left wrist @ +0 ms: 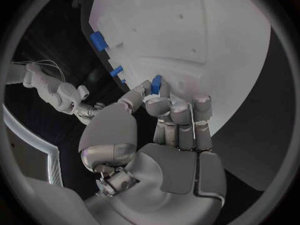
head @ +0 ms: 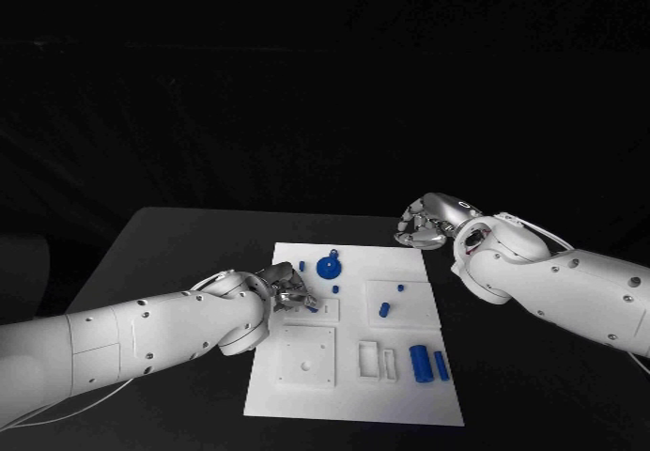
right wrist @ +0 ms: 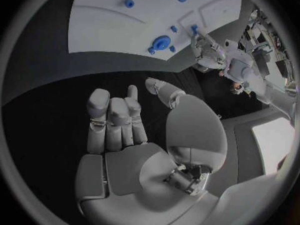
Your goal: Assemble the parts on the task board
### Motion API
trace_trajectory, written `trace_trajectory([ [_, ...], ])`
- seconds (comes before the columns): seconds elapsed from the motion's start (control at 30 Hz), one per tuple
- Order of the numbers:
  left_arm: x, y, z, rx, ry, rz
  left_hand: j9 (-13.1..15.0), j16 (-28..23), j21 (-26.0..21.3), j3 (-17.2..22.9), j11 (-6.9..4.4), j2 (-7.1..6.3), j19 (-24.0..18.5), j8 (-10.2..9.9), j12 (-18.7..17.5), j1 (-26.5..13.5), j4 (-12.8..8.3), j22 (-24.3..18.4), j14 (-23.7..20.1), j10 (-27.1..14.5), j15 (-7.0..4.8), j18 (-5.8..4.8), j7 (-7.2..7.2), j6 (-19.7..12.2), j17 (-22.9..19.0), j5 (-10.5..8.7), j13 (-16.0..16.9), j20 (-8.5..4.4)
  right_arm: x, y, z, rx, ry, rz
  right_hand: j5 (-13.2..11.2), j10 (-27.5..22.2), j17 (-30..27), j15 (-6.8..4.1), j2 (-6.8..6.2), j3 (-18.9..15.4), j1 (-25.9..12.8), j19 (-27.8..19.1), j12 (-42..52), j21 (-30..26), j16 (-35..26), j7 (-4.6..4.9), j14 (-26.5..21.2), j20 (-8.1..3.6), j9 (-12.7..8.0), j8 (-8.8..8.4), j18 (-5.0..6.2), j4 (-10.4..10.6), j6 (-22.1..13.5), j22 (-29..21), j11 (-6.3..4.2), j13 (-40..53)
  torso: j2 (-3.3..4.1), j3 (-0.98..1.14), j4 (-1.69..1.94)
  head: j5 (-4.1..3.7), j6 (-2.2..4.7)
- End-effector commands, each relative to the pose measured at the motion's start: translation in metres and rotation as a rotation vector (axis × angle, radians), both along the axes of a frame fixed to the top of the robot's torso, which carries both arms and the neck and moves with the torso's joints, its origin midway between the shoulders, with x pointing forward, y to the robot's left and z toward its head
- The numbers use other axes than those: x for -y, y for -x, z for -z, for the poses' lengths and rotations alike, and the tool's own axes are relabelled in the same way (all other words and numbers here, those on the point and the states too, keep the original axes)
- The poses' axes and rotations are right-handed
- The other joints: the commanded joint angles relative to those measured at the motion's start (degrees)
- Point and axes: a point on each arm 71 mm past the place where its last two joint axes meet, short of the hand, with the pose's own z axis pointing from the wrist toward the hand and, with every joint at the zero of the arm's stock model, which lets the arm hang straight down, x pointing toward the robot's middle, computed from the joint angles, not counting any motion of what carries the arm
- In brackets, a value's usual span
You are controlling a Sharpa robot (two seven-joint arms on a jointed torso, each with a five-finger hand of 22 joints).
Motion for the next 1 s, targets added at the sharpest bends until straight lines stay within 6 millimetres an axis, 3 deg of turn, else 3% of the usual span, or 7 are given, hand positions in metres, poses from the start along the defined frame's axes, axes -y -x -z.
trace_trajectory([
  [0.03,0.0029,0.0021,0.0011,-0.015,-0.016,0.027,19.4,0.3,0.3,0.3,-1.39,-0.60,-0.4,0.3,0.2,0.3,-0.3,-0.2,1.0,-1.6,-2.51,0.44,-4.33,9.4,-0.1,2.68,-0.1,-7.81,-0.0006,0.0002,0.0002,-0.004,0.008,-0.008,0.2,-0.4,0.1,-0.13,0.12,-0.2,0.1,-0.1,-0.3,-0.4,-0.3,0.65,0.0,-0.33,-0.1,-0.37,3.33,0.0,0.4,0.3,-0.08,-0.1,-0.01,-0.03,0.03,0.02,-0.10],
  [0.07,0.0033,0.0027,0.0013,-0.018,-0.016,0.031,19.3,0.4,0.5,0.4,-1.37,-0.82,-0.5,0.4,0.3,0.6,-0.5,-0.4,0.9,-1.6,-2.46,0.43,-4.32,9.5,-0.2,5.55,-0.2,-7.78,-0.0007,0.0001,0.0002,-0.004,0.008,-0.008,0.2,-0.4,0.1,-0.13,0.12,-0.2,0.1,-0.1,-0.3,-0.4,-0.3,0.65,0.0,-0.32,-0.1,-0.37,3.33,0.0,0.4,0.3,-0.08,-0.1,-0.01,-0.03,0.03,0.05,-0.11],
  [0.17,0.0037,0.0035,0.0015,-0.017,-0.018,0.035,19.3,0.7,0.8,0.4,-1.30,-0.92,-0.7,0.5,0.5,1.1,-0.9,-0.6,0.9,-1.6,-2.33,0.42,-4.28,9.5,-0.4,9.49,-0.3,-7.75,-0.0008,0.0001,0.0002,-0.004,0.008,-0.009,0.2,-0.4,0.1,-0.13,0.11,-0.2,0.1,-0.1,-0.3,-0.4,-0.3,0.65,0.0,-0.32,-0.1,-0.37,3.33,0.0,0.4,0.3,-0.08,-0.1,-0.01,-0.03,0.04,0.06,-0.13],
  [0.27,0.0035,0.0037,0.0016,-0.014,-0.022,0.036,19.2,0.8,1.0,0.3,-1.31,-0.67,-0.8,0.6,0.6,1.3,-1.0,-0.8,0.8,-1.6,-2.30,0.43,-4.30,9.6,-0.5,10.85,-0.4,-7.75,-0.0008,0.0002,0.0002,-0.004,0.008,-0.009,0.2,-0.4,0.1,-0.13,0.11,-0.2,0.1,-0.1,-0.3,-0.4,-0.3,0.65,0.0,-0.32,-0.1,-0.37,3.33,0.0,0.4,0.3,-0.07,-0.1,-0.01,-0.04,0.04,0.08,-0.12],
  [0.67,0.0033,0.0041,0.0019,-0.013,-0.030,0.042,19.2,0.9,1.1,0.3,-1.31,-0.33,-0.8,0.6,0.7,1.3,-1.0,-0.9,0.9,-1.6,-2.29,0.42,-4.29,9.6,-0.5,11.04,-0.4,-7.75,-0.0004,0.0001,0.0002,-0.004,0.007,-0.008,0.3,-0.5,0.1,-0.12,0.19,-0.3,0.0,-0.1,-0.3,-0.4,-0.3,0.66,0.0,-0.31,-0.1,-0.38,3.33,0.1,0.4,0.3,-0.07,-0.1,0.00,-0.05,0.04,0.12,0.03],
  [1.0,0.0045,0.0043,0.0028,-0.029,-0.023,0.045,19.0,1.3,1.5,-0.1,-1.38,3.25,-1.2,0.8,1.1,-1.4,1.1,-1.4,0.8,-1.7,-2.26,0.35,-4.35,9.7,-0.7,11.76,-0.5,-7.69,-0.0014,-0.0007,0.0006,-0.005,0.007,-0.009,0.8,-0.5,0.1,-0.12,0.26,-0.3,-0.2,-0.1,-0.3,-0.4,-0.3,0.66,0.0,-0.30,-0.1,-0.40,3.33,0.4,0.4,0.3,-0.07,-0.1,0.03,-0.02,0.02,0.23,0.19],
])
